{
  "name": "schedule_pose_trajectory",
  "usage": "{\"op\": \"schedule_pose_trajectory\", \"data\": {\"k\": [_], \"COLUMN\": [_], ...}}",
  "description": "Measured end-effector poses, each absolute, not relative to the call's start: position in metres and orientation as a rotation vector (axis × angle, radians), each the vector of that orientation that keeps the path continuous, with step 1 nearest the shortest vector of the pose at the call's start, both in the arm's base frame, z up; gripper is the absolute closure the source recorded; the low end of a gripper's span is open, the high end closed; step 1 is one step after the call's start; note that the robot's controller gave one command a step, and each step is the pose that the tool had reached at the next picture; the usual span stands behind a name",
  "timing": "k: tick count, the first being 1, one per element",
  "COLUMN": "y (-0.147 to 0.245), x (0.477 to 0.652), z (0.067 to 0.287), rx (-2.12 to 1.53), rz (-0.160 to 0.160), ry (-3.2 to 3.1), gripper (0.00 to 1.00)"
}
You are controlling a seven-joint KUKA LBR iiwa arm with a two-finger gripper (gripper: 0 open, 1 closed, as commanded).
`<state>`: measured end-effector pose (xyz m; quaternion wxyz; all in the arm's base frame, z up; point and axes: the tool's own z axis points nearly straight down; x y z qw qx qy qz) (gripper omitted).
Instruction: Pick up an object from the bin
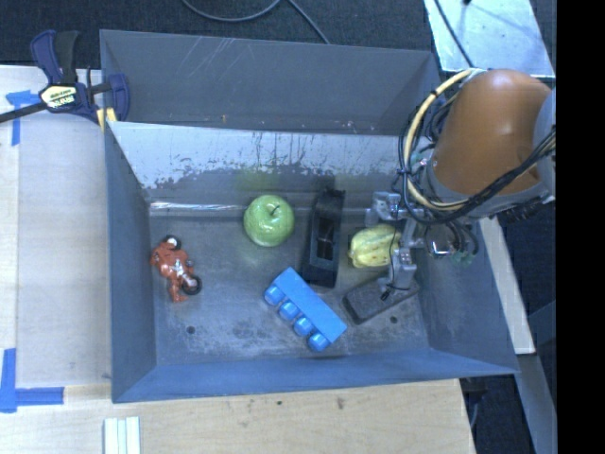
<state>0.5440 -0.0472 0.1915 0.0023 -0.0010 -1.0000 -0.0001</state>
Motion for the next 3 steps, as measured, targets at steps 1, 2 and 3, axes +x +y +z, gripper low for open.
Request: {"op": "schedule_pose_trajectory", "data": {"k": [1,2,3], "y": [-0.047,-0.073,-0.078], "x": [0.546,0.562,0.554], "z": [0.196,0.171,0.145], "rx": [-0.002,-0.055,-0.101], "rz": [0.001,0.000,0.004], "ry": [-3.145,-3.147,-3.146], "gripper": [0.00,0.00,0.00]}}
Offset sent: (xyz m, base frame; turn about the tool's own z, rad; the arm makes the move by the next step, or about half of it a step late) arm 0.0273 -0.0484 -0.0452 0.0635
